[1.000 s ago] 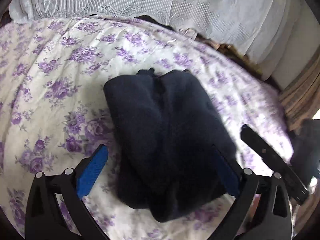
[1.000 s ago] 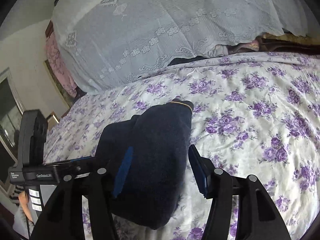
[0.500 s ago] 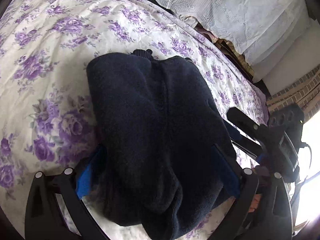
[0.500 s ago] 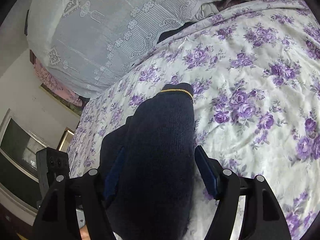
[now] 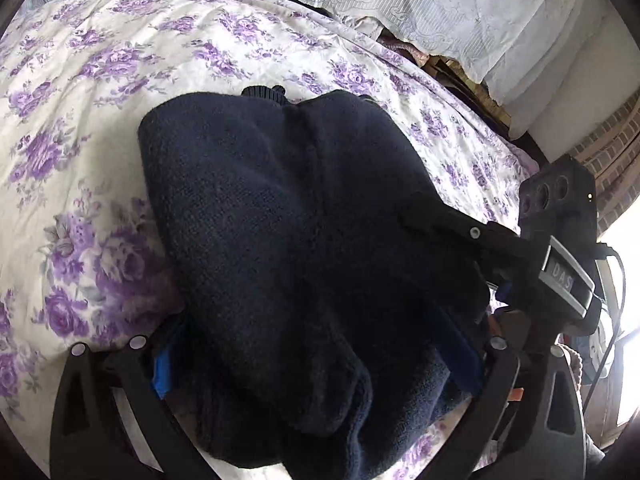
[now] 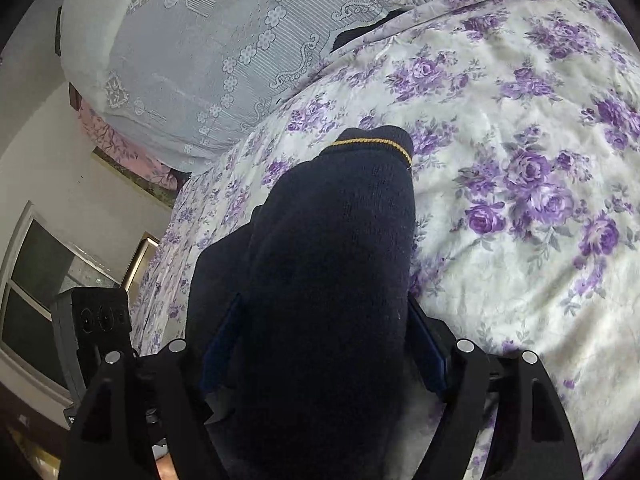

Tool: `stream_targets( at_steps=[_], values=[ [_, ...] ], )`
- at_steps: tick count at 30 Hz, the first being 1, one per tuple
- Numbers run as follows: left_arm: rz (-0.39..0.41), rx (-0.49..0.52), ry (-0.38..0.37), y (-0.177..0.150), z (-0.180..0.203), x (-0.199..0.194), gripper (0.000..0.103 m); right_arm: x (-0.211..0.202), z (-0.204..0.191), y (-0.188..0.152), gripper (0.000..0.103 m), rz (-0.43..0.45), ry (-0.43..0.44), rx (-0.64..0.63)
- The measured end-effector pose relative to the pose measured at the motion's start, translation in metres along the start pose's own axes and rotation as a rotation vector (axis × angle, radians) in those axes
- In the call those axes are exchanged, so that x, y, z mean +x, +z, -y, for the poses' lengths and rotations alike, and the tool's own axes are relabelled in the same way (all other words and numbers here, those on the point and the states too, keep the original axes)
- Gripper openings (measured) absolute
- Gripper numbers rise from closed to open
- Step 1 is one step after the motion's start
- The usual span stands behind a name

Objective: Fold small clothes
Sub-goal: 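Lift the navy bundle with the right gripper and carry it toward the towel stack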

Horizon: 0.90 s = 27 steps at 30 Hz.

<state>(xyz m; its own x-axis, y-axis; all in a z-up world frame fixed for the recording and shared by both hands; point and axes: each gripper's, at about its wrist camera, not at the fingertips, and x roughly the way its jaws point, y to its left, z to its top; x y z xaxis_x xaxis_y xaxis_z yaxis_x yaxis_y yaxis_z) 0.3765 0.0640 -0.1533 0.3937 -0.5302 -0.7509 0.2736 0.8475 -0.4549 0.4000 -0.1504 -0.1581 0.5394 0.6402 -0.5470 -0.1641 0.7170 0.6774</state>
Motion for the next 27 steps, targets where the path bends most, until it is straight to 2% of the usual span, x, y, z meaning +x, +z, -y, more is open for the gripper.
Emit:
stream_targets(
  at_steps=[5, 8, 10, 21, 27],
  values=[
    [-0.012, 0.006, -0.023, -0.003, 0.001, -0.003, 0.098, -0.002, -0.001, -0.002, 0.078, -0.005, -0.002, -0.03],
    [-0.007, 0.008, -0.016, -0.003, 0.002, -0.002, 0.098, -0.003, -0.001, -0.003, 0.074, 0.003, -0.012, -0.036],
    [0.0, 0.008, -0.013, -0.005, 0.001, -0.003, 0.094, -0.004, -0.001, -0.005, 0.068, 0.013, -0.02, -0.044],
    [0.061, 0.028, 0.01, -0.008, 0.004, -0.01, 0.07, -0.015, -0.015, -0.013, 0.061, 0.103, -0.054, -0.147],
    [0.108, 0.066, 0.042, -0.016, 0.016, -0.018, 0.066, -0.03, -0.023, -0.023, 0.06, 0.163, -0.07, -0.184]
  ],
)
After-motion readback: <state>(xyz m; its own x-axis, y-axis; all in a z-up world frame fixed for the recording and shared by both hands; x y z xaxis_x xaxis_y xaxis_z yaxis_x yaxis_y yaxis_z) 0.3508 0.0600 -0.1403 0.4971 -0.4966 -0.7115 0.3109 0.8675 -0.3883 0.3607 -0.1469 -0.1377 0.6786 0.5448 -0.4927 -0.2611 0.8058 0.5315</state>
